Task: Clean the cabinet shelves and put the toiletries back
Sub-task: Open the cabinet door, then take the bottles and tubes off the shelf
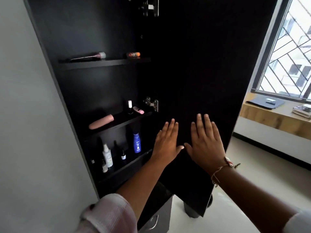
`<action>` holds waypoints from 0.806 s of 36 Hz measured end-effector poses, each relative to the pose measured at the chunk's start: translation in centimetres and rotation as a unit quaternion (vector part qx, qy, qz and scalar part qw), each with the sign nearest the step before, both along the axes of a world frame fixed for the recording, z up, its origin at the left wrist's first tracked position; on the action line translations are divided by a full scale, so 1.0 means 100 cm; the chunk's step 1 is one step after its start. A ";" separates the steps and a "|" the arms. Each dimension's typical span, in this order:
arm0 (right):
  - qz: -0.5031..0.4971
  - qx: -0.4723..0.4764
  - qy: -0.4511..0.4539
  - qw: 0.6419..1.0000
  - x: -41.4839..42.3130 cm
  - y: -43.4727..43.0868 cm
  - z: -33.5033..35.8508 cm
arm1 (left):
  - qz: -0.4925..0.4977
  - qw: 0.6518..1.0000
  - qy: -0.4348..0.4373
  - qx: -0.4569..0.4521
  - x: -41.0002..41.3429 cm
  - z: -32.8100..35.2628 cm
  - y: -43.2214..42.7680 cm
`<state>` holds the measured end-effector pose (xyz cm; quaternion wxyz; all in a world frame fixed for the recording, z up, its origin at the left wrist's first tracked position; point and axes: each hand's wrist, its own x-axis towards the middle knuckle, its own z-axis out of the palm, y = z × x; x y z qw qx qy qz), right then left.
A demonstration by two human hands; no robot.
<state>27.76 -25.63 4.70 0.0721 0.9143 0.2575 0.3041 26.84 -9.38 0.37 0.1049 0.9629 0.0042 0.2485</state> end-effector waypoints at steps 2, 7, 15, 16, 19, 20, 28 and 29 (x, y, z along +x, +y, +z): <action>0.011 0.006 0.001 1.000 -0.002 0.015 0.003 | 0.029 1.000 -0.005 0.003 -0.006 0.003 0.017; 0.033 0.027 0.011 0.999 -0.006 0.059 0.012 | 0.092 0.996 -0.022 0.002 -0.024 0.016 0.063; 0.074 0.085 0.012 0.993 -0.016 0.126 0.031 | 0.141 0.989 -0.032 0.014 -0.057 0.039 0.127; 0.079 0.095 0.012 0.992 -0.016 0.133 0.034 | 0.148 0.988 -0.034 0.018 -0.059 0.043 0.134; 0.096 0.114 0.011 0.989 -0.015 0.153 0.047 | 0.168 0.984 -0.050 0.019 -0.066 0.060 0.151; 0.103 0.120 0.010 0.987 -0.013 0.160 0.052 | 0.170 0.984 -0.060 0.018 -0.068 0.067 0.155; 0.181 0.232 -0.012 0.956 0.011 0.216 0.121 | 0.189 0.963 -0.187 0.046 -0.070 0.149 0.187; 0.191 0.244 -0.014 0.951 0.016 0.220 0.132 | 0.190 0.959 -0.202 0.055 -0.069 0.161 0.190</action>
